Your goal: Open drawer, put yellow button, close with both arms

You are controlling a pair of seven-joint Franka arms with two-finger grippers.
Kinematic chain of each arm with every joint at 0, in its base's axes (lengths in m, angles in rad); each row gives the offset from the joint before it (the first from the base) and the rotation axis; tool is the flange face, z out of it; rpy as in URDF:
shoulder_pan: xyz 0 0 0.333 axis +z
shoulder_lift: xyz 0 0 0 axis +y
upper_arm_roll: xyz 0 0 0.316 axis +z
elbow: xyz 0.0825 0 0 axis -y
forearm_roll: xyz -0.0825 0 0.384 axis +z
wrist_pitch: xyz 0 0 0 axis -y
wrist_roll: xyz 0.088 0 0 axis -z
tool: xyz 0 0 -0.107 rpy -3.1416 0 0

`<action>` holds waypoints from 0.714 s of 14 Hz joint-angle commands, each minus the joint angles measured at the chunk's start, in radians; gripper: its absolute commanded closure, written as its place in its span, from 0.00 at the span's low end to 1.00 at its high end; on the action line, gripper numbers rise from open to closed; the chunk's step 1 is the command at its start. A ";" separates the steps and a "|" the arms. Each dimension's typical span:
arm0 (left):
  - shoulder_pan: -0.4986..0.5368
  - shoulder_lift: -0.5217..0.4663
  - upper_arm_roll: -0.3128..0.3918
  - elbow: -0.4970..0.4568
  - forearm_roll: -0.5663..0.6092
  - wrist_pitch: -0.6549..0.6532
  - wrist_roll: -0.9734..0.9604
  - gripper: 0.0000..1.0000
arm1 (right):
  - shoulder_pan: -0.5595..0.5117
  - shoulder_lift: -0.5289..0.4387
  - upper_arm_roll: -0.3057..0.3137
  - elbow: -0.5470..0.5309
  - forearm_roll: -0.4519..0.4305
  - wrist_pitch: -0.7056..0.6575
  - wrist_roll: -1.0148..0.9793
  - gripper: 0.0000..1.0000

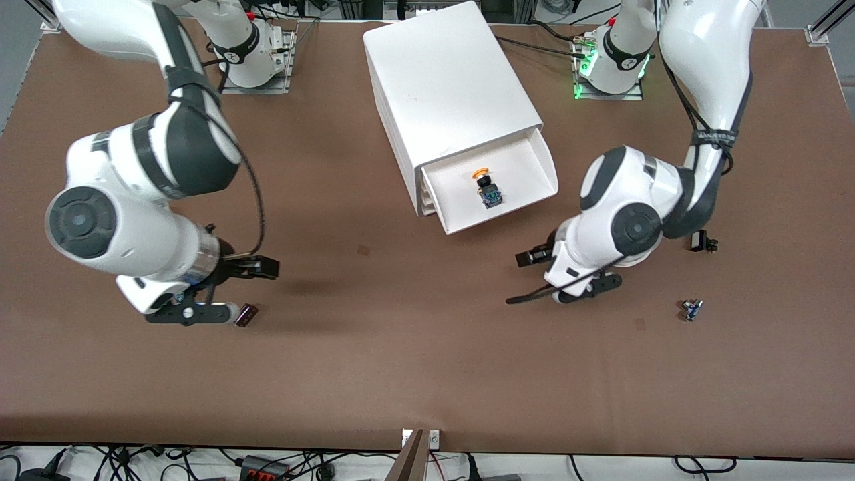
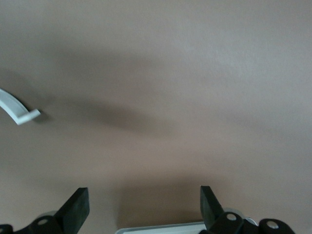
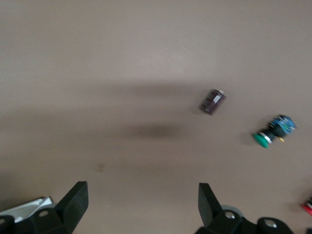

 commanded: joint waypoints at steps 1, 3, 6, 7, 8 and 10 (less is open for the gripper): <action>-0.053 -0.103 -0.007 -0.142 0.029 0.045 -0.097 0.00 | -0.034 -0.015 0.008 -0.006 -0.002 -0.045 -0.010 0.00; -0.071 -0.121 -0.031 -0.159 0.029 0.045 -0.168 0.00 | -0.048 -0.032 0.000 -0.009 -0.009 -0.062 -0.013 0.00; -0.070 -0.146 -0.089 -0.201 0.028 0.042 -0.206 0.00 | -0.104 -0.085 -0.001 -0.081 -0.011 -0.053 -0.002 0.00; -0.067 -0.158 -0.120 -0.227 0.028 0.044 -0.240 0.00 | -0.120 -0.124 -0.001 -0.139 -0.011 -0.027 -0.004 0.00; -0.065 -0.166 -0.137 -0.242 0.028 0.044 -0.261 0.00 | -0.135 -0.160 -0.001 -0.185 -0.014 0.017 -0.005 0.00; -0.064 -0.169 -0.166 -0.262 0.020 0.042 -0.269 0.00 | -0.166 -0.248 -0.001 -0.285 -0.016 0.090 -0.005 0.00</action>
